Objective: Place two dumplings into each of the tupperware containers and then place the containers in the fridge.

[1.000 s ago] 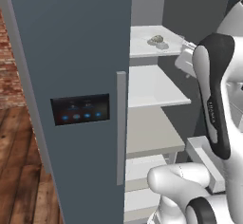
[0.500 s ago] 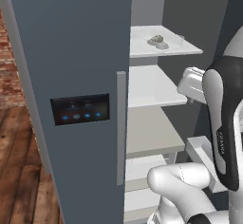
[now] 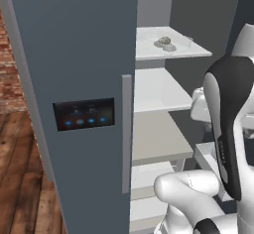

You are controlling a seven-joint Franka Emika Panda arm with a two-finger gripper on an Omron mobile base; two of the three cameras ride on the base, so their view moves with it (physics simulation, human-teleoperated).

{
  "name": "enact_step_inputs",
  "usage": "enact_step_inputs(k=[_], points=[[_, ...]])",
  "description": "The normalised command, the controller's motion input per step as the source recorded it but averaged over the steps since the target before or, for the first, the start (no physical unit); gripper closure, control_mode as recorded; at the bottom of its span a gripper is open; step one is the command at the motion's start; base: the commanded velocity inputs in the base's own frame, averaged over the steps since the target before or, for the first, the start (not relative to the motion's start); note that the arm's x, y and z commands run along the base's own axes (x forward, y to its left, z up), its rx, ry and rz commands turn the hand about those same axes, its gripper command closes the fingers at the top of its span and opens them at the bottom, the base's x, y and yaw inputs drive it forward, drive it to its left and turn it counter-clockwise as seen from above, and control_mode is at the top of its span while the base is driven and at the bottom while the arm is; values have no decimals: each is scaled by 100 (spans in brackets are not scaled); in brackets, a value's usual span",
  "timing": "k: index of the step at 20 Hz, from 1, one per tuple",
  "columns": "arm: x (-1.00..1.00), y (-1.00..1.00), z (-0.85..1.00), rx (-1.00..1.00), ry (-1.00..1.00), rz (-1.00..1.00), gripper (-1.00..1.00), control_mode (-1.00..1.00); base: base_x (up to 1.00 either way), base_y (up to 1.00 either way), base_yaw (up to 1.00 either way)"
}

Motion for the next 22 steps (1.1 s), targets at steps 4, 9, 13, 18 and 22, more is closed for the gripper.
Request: enact_step_inputs(k=[4, 9, 13, 18, 22], points=[[-8, -5, -8, 3, 7, 8, -100, -100, 0, 0, 0], [-4, -5, -35, 1, -3, 9, -100, -100, 0, 0, 0], [-1, -5, -3, 0, -2, 11, -100, -100, 0, 0, 0], [-1, -20, -2, 0, 0, 21, -100, -100, 0, 0, 0], [0, -6, -11, 0, 0, 22, -100, -100, 0, 0, 0]])
